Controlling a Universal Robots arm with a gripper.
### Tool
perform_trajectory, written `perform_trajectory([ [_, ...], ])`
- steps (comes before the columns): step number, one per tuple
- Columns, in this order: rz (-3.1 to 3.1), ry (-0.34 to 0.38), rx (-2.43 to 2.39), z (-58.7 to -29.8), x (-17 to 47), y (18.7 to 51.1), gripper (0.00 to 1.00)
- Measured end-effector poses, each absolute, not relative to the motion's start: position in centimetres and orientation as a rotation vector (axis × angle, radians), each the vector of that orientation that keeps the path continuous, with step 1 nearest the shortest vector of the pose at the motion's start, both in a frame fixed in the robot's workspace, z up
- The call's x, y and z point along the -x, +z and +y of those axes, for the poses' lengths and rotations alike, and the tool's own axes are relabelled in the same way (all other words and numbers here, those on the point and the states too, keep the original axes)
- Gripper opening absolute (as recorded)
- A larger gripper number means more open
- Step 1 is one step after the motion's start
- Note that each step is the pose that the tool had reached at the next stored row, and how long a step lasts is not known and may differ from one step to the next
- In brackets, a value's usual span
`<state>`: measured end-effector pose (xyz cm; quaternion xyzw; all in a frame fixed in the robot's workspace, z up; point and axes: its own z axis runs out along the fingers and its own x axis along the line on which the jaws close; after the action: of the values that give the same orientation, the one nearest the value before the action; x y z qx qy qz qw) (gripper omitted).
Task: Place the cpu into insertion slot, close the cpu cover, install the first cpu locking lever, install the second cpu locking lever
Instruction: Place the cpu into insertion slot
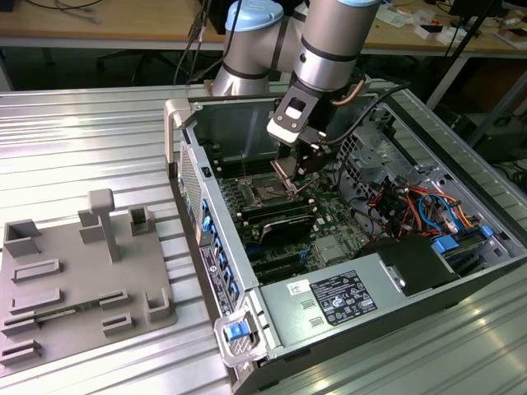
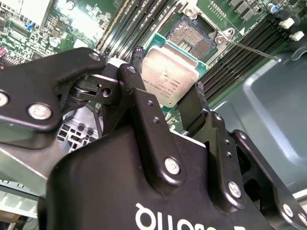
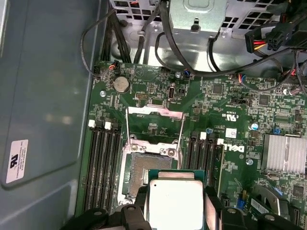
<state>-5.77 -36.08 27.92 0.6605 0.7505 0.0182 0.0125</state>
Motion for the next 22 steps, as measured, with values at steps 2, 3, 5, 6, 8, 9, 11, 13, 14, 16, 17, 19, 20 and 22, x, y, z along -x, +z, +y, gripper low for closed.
perform_trajectory([
  [2, 2.345, 0.058, -2.054, -36.0, 5.8, 27.8, 0.55],
  [3, 2.348, 0.058, -2.050, -36.0, 5.9, 27.7, 0.55],
  [5, 2.358, 0.058, -2.040, -36.0, 6.0, 27.6, 0.55],
  [6, 2.364, 0.059, -2.033, -36.0, 6.1, 27.5, 0.55],
  [8, 2.380, 0.060, -2.015, -36.0, 6.2, 27.3, 0.55],
  [9, 2.382, 0.059, -2.012, -35.9, 6.2, 27.2, 0.55],
  [11, 2.383, 0.060, -2.012, -35.5, 6.2, 26.9, 0.55],
  [13, 2.372, 0.059, -2.024, -35.3, 6.2, 26.4, 0.55],
  [14, 2.354, 0.059, -2.045, -35.3, 6.2, 26.2, 0.55],
  [16, 2.316, 0.058, -2.087, -35.2, 6.2, 25.9, 0.55],
  [17, 2.301, 0.057, -2.104, -35.2, 6.2, 25.7, 0.55],
  [19, 2.293, 0.057, -2.113, -35.2, 6.3, 25.5, 0.55],
  [20, 2.294, 0.054, -2.114, -35.2, 6.4, 25.5, 0.55],
  [22, 2.296, 0.050, -2.117, -35.2, 6.5, 25.4, 0.55],
])
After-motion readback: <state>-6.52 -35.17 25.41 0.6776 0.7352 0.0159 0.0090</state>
